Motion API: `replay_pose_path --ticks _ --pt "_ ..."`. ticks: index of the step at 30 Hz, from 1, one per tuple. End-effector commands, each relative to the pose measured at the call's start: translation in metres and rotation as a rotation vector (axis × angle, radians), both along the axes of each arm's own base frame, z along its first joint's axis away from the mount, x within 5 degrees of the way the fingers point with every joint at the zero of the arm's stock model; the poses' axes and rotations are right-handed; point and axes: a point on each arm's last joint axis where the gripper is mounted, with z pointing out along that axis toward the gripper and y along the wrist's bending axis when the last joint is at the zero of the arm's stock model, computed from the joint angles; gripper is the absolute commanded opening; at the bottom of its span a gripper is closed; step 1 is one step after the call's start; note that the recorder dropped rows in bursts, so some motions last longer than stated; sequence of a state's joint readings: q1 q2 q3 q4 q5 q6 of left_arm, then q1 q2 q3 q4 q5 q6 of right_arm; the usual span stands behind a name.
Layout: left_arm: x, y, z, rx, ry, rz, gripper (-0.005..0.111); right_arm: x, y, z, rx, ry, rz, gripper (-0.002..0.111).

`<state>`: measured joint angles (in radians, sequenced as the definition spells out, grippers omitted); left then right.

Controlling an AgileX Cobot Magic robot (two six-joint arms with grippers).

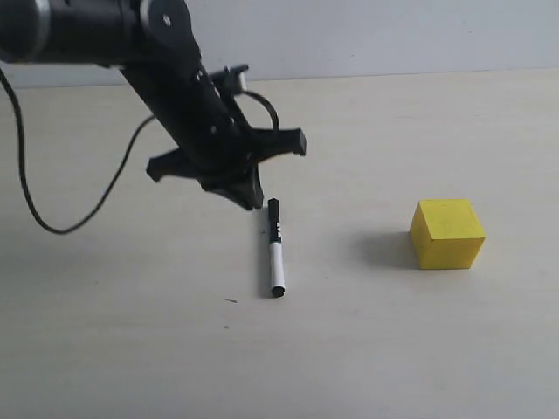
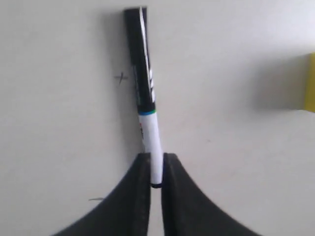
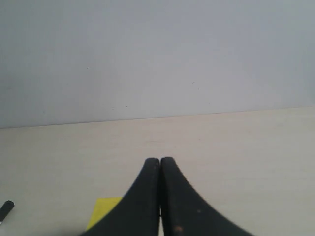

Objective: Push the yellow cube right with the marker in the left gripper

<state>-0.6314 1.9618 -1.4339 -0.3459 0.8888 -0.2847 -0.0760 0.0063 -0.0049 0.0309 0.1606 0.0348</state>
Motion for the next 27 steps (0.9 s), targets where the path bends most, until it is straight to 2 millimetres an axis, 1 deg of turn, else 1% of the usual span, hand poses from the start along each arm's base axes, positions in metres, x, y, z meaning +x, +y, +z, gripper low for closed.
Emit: replay_pose_path --ticks 1,5,6,7,10,11,13,15,16,18,19,21,23,27 --pt "-0.012 0.016 0.061 -0.005 -0.219 -0.073 0.000 0.000 0.000 -0.001 -0.012 -0.008 -0.005 0.000" --pt "-0.027 0.033 0.103 -0.091 -0.441 -0.055 0.000 0.000 0.000 -0.001 -0.009 -0.009 -0.005 0.000" --pt "-0.043 0.039 0.118 -0.144 -0.541 -0.063 0.000 0.000 0.000 -0.001 -0.009 -0.009 -0.005 0.000" --pt "-0.051 0.047 0.129 -0.174 -0.591 -0.053 0.000 0.000 0.000 -0.001 -0.009 -0.009 -0.005 0.000" --pt "-0.080 0.074 0.155 -0.221 -0.739 -0.043 0.000 0.000 0.000 -0.001 -0.009 -0.009 -0.005 0.000" --pt "-0.086 0.080 0.159 -0.232 -0.777 -0.040 0.000 0.000 0.000 -0.001 -0.009 -0.009 -0.005 0.000" --pt "-0.107 0.097 0.171 -0.292 -0.879 -0.015 0.000 0.000 0.000 -0.001 -0.009 -0.009 -0.005 0.000" --pt "-0.137 0.117 0.164 -0.363 -0.985 0.004 0.000 0.000 0.000 -0.001 -0.009 -0.009 -0.005 0.000" --pt "-0.146 0.125 0.154 -0.373 -1.017 0.004 0.000 0.000 0.000 -0.001 -0.009 -0.009 -0.005 0.000" --pt "-0.167 0.141 0.138 -0.383 -1.038 0.009 0.000 0.000 0.000 -0.001 -0.009 -0.009 -0.005 0.000" --pt "-0.176 0.148 0.129 -0.373 -1.022 0.004 0.000 0.000 0.000 -0.001 -0.012 -0.008 -0.005 0.000" --pt "-0.188 0.157 0.116 -0.354 -0.992 -0.006 0.000 0.000 0.000 -0.001 -0.012 -0.008 -0.005 0.000" --pt "-0.194 0.162 0.107 -0.343 -0.975 -0.012 0.000 0.000 0.000 -0.001 -0.012 -0.008 -0.005 0.000" --pt "-0.197 0.164 0.101 -0.334 -0.961 -0.016 0.000 0.000 0.000 -0.001 -0.009 -0.009 -0.005 0.000"
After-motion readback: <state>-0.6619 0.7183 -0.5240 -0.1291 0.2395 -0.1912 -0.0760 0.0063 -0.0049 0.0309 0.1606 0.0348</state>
